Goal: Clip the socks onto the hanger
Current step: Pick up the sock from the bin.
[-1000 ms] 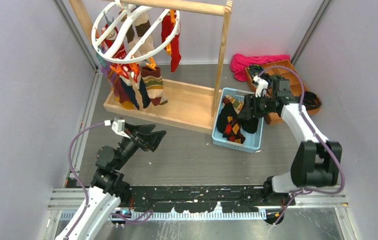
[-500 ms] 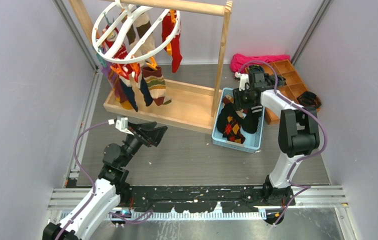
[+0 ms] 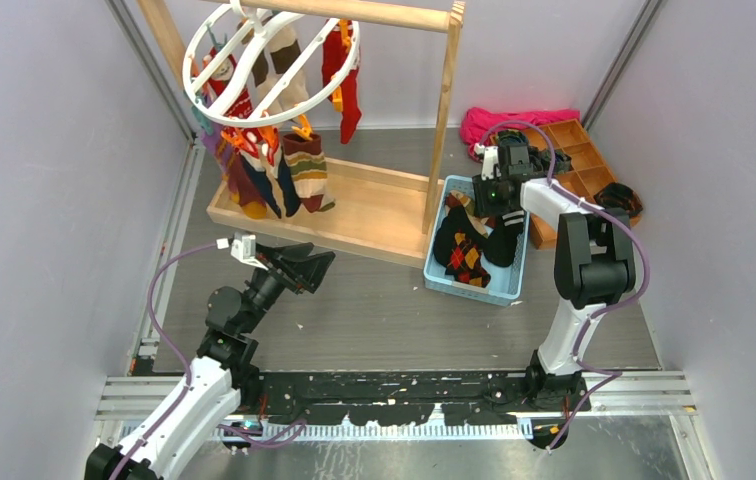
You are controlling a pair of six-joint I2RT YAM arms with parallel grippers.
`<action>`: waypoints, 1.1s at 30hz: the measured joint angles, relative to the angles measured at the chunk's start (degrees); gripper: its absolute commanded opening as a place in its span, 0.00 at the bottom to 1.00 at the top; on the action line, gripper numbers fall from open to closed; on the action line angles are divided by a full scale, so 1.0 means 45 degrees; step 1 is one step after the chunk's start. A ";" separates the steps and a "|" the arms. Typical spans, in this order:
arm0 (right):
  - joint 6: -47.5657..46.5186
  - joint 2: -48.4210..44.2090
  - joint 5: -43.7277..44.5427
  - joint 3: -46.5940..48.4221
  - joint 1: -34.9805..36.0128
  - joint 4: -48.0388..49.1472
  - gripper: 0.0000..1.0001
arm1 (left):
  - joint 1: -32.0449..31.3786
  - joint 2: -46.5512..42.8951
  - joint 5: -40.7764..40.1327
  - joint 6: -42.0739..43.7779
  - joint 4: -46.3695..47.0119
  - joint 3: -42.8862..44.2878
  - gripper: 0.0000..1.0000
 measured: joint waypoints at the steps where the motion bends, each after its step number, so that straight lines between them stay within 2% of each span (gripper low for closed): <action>1: 0.0019 0.0000 0.0005 0.0000 0.0000 0.0010 0.31 | 0.0000 0.0000 0.0005 0.0000 0.0000 0.0000 0.82; 13: 0.0102 0.0602 0.0651 0.0092 -0.0155 -0.0044 0.40 | 0.0000 -0.0087 0.0068 0.0005 -0.0010 0.0000 0.81; 15: 0.0078 0.0869 0.0656 0.0243 -0.0155 -0.0131 0.36 | 0.0000 -0.0136 0.0068 0.0005 -0.0005 0.0000 0.81; 19: -0.0029 0.1020 0.0602 0.0529 -0.0155 -0.0301 0.17 | 0.0000 -0.0233 0.0073 0.0005 -0.0010 0.0000 0.81; 23: -0.0053 0.1001 0.0350 0.0563 -0.0155 -0.0369 0.06 | 0.0000 -0.0311 0.0073 0.0005 -0.0015 0.0000 0.81; 27: -0.0029 0.0588 0.0121 0.0486 -0.0155 -0.0413 0.01 | 0.0000 -0.0335 0.0097 0.0005 -0.0015 0.0000 0.81; 33: -0.0063 -0.1671 -0.0612 0.0282 -0.0180 -0.0554 0.01 | 0.0000 -0.0330 0.0311 0.0005 -0.0010 0.0000 0.81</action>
